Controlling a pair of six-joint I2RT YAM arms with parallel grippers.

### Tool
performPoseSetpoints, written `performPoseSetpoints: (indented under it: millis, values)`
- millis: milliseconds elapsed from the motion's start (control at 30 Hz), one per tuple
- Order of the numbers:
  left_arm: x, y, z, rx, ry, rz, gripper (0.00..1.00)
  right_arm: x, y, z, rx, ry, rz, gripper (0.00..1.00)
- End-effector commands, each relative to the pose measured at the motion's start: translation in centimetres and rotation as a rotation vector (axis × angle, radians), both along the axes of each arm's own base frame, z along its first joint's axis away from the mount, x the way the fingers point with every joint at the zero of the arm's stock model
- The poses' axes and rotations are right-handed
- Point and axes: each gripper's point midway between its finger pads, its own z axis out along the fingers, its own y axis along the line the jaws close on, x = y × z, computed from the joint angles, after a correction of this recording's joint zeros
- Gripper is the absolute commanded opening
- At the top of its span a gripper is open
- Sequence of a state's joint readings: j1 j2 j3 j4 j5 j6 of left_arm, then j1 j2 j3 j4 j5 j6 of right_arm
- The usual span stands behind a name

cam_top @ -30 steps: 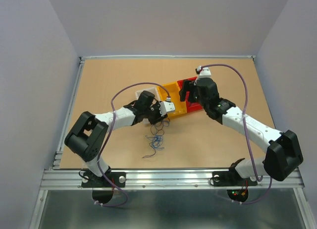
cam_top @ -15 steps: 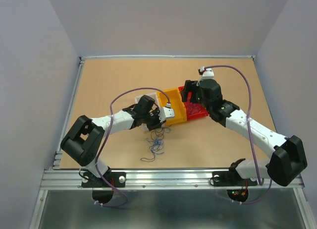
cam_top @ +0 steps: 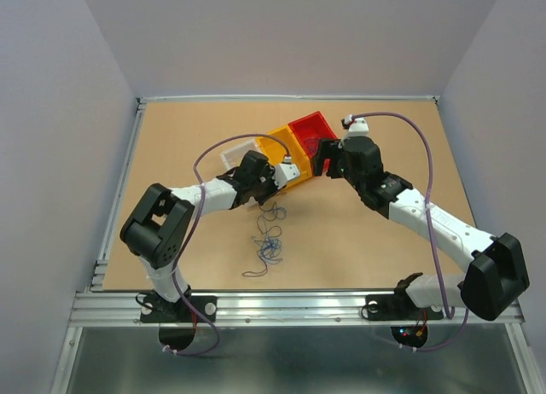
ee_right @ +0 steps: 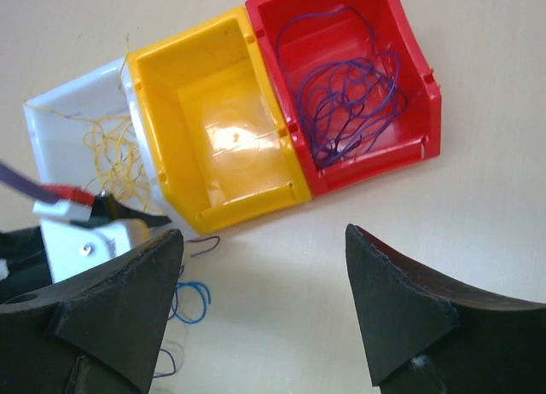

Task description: Untangle the cables

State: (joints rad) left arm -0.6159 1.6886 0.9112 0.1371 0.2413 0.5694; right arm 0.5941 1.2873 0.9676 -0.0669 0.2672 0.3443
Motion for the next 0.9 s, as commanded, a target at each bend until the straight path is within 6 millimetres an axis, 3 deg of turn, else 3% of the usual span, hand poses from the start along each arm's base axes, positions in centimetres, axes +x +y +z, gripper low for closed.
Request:
performPoseSetpoints:
  millis: [0, 133, 233, 267, 300, 333, 467, 667, 767, 867]
  values:
    - [4.2, -1.0, 3.1, -0.029, -0.103, 0.020, 0.00, -0.1, 0.1, 1.3, 0.033, -0.039, 0.009, 0.82]
    - [4.6, -2.0, 4.7, -0.044, -0.119, -0.027, 0.03, -0.2, 0.2, 1.4, 0.041, -0.040, 0.016, 0.82]
    - [3.9, -2.1, 5.9, -0.062, -0.121, -0.054, 0.16, -0.4, 0.2, 1.7, 0.045, -0.046, 0.022, 0.82]
    - [3.8, -2.1, 6.3, -0.070, -0.126, -0.061, 0.22, -0.4, 0.2, 1.7, 0.047, -0.046, 0.021, 0.82]
    - [3.6, -2.0, 7.3, -0.082, -0.142, -0.063, 0.41, -0.4, 0.3, 1.7, 0.049, -0.046, 0.027, 0.82]
    - [3.6, -1.9, 8.4, -0.095, -0.158, -0.045, 0.52, -0.5, 0.3, 1.7, 0.047, -0.045, 0.029, 0.82]
    - [2.9, -1.6, 11.1, -0.141, -0.199, -0.039, 0.72, -0.5, 0.6, 1.5, 0.051, -0.037, 0.048, 0.82]
    - [1.5, -1.2, 14.8, -0.195, -0.250, -0.057, 0.77, -0.8, 1.0, 1.3, 0.051, -0.030, 0.072, 0.82]
    - [-1.0, -1.4, 14.5, -0.170, -0.198, -0.144, 0.77, -1.1, 1.3, 1.4, 0.056, -0.032, 0.094, 0.82]
    - [-4.1, -1.5, 11.8, -0.126, -0.110, -0.196, 0.77, -1.3, 1.1, 1.7, 0.059, -0.040, 0.093, 0.82]
